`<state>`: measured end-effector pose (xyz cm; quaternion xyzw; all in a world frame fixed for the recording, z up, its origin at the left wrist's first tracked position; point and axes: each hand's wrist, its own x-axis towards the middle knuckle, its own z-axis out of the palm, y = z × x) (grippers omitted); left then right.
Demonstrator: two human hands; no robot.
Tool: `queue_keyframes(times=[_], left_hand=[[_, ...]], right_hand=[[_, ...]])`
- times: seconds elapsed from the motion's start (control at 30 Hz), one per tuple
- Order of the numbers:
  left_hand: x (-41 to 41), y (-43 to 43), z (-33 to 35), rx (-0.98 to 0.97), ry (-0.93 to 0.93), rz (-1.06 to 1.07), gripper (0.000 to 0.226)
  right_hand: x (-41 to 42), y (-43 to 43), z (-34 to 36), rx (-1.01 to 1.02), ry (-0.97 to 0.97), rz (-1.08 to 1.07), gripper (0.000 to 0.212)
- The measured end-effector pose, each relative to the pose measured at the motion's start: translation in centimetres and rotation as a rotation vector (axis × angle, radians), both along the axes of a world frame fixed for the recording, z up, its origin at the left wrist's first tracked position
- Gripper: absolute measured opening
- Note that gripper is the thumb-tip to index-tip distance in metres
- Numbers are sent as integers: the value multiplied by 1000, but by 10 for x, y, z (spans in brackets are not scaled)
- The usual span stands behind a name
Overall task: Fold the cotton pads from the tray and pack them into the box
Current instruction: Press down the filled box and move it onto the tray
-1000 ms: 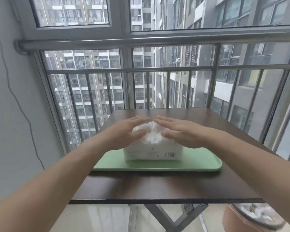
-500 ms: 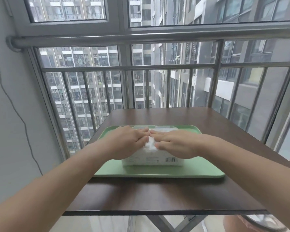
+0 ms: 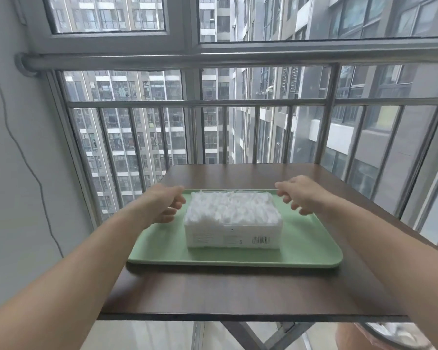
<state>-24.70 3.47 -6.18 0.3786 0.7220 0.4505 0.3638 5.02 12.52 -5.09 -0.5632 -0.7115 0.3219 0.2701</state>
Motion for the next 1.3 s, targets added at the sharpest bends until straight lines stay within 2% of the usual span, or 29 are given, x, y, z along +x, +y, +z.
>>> queue_keyframes(times=[0.07, 0.17, 0.27, 0.33, 0.57, 0.8, 0.93, 1.03, 1.13, 1.23, 1.3], left_hand=[[1, 3, 0, -7, -16, -26, 29], [5, 4, -3, 29, -3, -57, 14], [6, 4, -7, 85, -73, -58, 14], [8, 3, -7, 113, -129, -82, 16], [20, -18, -4, 238, -132, -122, 21], [16, -49, -5, 336, -51, -241, 32], [14, -71, -10, 386, 63, -400, 51], [11, -80, -18, 389, 205, -520, 69], [13, -81, -25, 399, 320, -549, 68], [15, -79, -27, 423, 428, -511, 67], [15, -77, -27, 401, 583, -457, 67]], right_hand=[[-4, 1, -7, -161, 1, 24, 31], [-8, 6, -14, -208, 79, 91, 22], [-5, 10, -19, -168, 174, 119, 27], [-2, 10, -21, -132, 242, 144, 22], [3, -8, -20, 76, 365, 163, 18], [20, -36, -22, 226, 297, 288, 26], [32, -51, -24, 251, 90, 415, 56], [40, -65, -27, 190, -16, 492, 76], [39, -74, -29, 189, -113, 525, 91], [28, -74, -31, 340, -158, 442, 88], [21, -71, -31, 418, -211, 423, 84]])
